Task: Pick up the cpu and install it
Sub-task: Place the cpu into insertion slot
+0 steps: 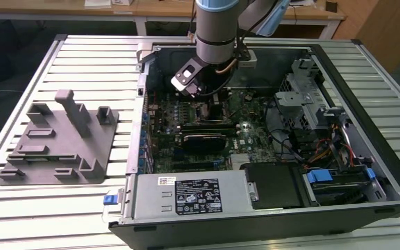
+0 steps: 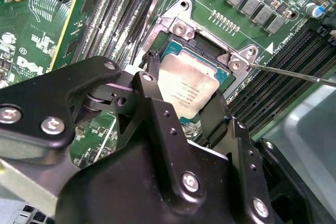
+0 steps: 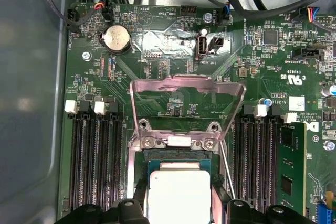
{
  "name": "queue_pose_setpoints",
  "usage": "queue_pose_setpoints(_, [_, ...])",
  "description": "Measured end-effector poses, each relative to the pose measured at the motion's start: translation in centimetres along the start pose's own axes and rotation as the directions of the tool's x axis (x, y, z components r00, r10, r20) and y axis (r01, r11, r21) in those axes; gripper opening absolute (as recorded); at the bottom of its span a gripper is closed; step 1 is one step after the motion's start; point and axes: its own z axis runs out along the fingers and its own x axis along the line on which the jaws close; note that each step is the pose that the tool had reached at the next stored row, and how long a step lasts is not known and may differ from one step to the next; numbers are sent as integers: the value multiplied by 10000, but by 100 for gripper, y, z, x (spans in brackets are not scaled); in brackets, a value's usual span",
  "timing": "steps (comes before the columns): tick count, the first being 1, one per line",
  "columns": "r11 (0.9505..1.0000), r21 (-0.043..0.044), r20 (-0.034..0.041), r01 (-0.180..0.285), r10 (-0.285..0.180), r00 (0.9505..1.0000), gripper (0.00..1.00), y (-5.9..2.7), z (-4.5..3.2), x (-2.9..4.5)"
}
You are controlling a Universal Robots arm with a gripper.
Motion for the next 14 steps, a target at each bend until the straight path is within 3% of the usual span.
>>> queue_pose_setpoints(14, [10000,2,3,-20,20,10000,55,-1,39,0])
